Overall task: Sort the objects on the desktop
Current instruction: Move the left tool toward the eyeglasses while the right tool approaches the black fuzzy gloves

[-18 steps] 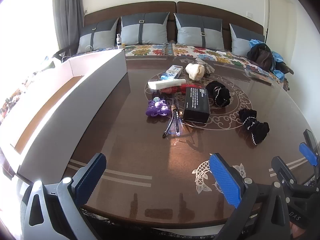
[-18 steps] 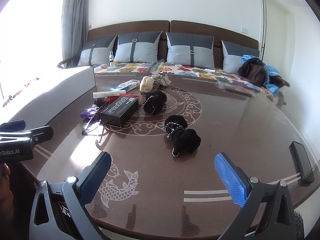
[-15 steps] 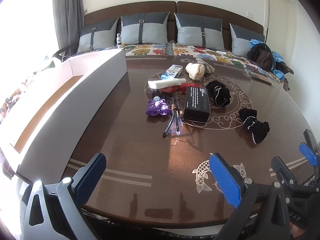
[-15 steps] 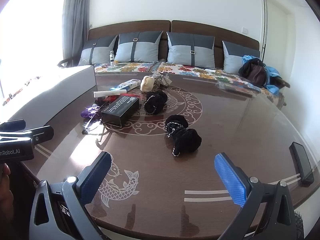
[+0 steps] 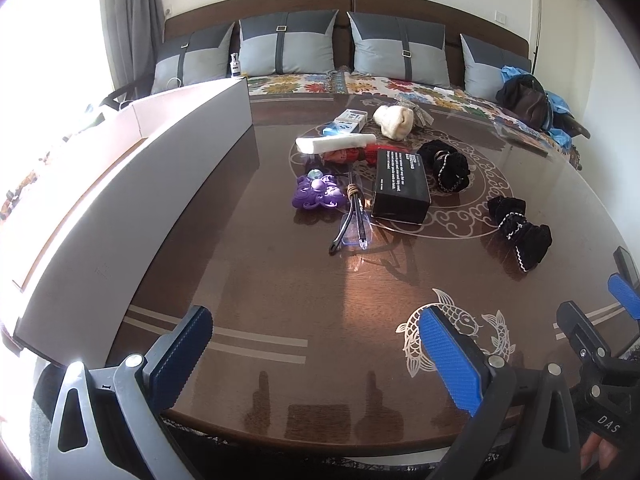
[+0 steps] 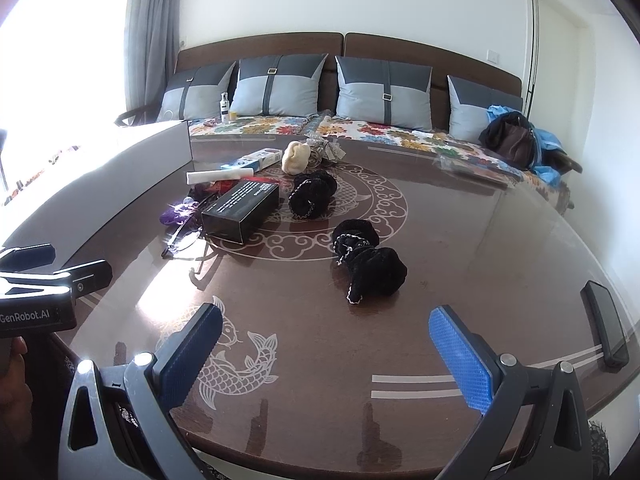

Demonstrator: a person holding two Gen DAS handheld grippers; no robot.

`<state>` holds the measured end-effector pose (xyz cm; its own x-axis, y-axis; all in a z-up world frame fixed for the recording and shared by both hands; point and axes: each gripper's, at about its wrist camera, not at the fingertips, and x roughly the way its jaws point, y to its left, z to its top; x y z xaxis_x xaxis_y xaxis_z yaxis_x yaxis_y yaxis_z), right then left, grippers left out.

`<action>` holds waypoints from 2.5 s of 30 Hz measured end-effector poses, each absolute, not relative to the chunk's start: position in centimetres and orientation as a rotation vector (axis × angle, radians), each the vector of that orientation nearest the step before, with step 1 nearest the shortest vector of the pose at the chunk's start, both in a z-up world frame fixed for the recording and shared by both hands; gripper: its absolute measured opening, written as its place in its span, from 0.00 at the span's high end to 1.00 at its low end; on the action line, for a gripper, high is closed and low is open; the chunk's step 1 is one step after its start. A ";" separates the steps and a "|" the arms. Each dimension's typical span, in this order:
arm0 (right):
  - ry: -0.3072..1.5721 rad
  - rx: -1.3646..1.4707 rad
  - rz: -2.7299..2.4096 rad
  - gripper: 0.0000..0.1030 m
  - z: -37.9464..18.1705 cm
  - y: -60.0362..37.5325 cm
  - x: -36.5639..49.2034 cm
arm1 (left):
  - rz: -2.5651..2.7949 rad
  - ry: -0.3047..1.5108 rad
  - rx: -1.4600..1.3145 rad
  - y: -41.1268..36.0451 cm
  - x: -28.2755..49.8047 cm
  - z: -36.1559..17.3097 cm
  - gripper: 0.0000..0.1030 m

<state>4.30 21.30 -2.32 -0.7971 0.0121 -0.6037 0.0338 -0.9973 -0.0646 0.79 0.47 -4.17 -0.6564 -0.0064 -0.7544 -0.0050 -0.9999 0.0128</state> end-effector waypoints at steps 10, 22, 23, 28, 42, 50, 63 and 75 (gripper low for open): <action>0.061 1.177 -2.927 0.00 -4.5 22.4 3.0 | -2.799 -0.032 1.416 -0.2 0.3 -7.7 0.00; 0.072 1.323 -2.868 0.00 -6.9 22.5 1.8 | -2.776 -0.046 1.471 -0.4 -0.4 -9.1 0.00; 0.074 1.328 -2.864 0.00 -7.0 22.4 1.8 | -2.775 -0.045 1.474 -0.4 -0.5 -9.1 0.00; 0.065 1.354 -2.846 0.00 -7.5 22.3 1.5 | -2.756 -0.054 1.506 -0.3 -0.6 -9.7 0.00; -0.018 1.397 -2.824 0.00 -8.2 23.0 0.8 | -2.763 -0.003 1.507 -0.5 -0.9 -9.9 0.00; -0.052 1.415 -2.811 0.00 -8.5 23.4 0.5 | -2.786 -0.016 1.493 -0.5 -0.8 -10.0 0.00; -0.047 1.461 -2.785 0.00 -8.6 23.9 -0.2 | -2.753 -0.040 1.603 -0.4 -2.3 -9.8 0.00; 0.119 1.457 -2.661 0.00 -9.0 23.5 -4.8 | -2.737 -0.081 1.705 0.1 -9.3 -9.8 0.00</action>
<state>-4.84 23.55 -8.98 -0.5349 -0.0547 -0.8431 0.1298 -0.9914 -0.0180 -9.33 0.12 -9.80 -0.4385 0.0450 -0.8976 -0.0981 -0.9952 -0.0020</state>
